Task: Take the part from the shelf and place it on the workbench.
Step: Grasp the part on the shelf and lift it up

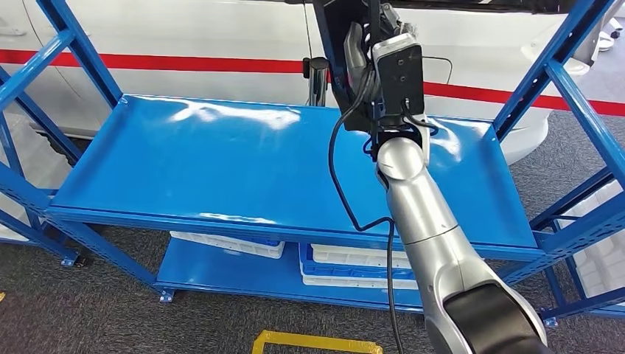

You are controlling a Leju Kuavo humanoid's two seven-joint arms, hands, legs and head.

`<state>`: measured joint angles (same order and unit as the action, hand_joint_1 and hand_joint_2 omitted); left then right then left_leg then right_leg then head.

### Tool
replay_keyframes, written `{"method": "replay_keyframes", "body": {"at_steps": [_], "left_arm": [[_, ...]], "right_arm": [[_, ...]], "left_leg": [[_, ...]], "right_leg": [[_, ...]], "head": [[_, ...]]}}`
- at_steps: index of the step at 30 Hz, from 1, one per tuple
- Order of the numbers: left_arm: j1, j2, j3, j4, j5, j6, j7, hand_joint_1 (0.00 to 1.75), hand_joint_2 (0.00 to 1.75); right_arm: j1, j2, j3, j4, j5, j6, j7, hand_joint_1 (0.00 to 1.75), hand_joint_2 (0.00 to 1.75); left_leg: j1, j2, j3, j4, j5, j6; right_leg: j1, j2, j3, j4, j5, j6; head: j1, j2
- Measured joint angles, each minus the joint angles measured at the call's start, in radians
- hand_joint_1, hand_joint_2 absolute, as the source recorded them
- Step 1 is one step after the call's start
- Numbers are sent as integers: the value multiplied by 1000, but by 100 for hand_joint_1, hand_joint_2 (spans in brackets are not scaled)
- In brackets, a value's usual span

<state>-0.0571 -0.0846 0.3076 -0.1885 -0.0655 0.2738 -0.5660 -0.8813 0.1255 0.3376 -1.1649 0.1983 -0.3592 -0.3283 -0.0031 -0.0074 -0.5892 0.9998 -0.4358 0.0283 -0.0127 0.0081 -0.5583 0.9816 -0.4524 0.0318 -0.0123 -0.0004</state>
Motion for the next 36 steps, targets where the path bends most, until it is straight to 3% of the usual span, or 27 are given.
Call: {"method": "replay_keyframes", "body": {"at_steps": [13, 21, 24, 27, 30, 34, 36], "left_arm": [[0, 0, 25, 0, 18, 6, 4, 0, 175], [0, 0, 27, 0, 20, 8, 18, 0, 175], [0, 0, 32, 0, 14, 0, 61, 0, 175], [1, 1, 31, 0, -9, -18, 47, 0, 175], [1, 1, 31, 0, -15, -24, 39, 0, 175], [2, 5, 30, 0, -16, -32, 30, 0, 175], [2, 6, 30, 0, -18, -34, 28, 0, 175]], "right_arm": [[4, -18, 25, -55, -238, 151, 6, 175, 175], [12, -19, 34, -68, -267, 168, 7, 175, 175], [42, -25, 58, -123, -351, 225, 17, 175, 175], [93, -39, 89, -208, -456, 288, 23, 175, 175], [106, -46, 94, -243, -481, 289, 22, 175, 175], [109, -56, 95, -283, -494, 287, 25, 175, 175], [110, -61, 96, -302, -494, 287, 29, 175, 175]], "left_leg": [[0, 0, 0, 0, 0, 0], [0, -1, 0, 0, 0, 0], [0, 0, 0, 0, 0, 0], [0, -1, -1, 0, 0, 0], [0, 0, -1, 0, 0, 0], [-5, -1, -3, 5, -5, 12], [0, 1, 2, -4, 1, 20]], "right_leg": [[0, 0, 0, 0, 0, 0], [0, 0, 0, 0, 0, 0], [0, 0, 0, 0, 0, 0], [0, 0, 0, 0, 0, 0], [0, 0, 0, 0, 0, 0], [-13, 0, 1, -7, 3, 11], [-12, -1, -4, 2, -2, 14]], "head": [[0, 0], [0, 0], [0, 0], [0, 0], [0, 0], [-1, 0], [0, 0]]}}
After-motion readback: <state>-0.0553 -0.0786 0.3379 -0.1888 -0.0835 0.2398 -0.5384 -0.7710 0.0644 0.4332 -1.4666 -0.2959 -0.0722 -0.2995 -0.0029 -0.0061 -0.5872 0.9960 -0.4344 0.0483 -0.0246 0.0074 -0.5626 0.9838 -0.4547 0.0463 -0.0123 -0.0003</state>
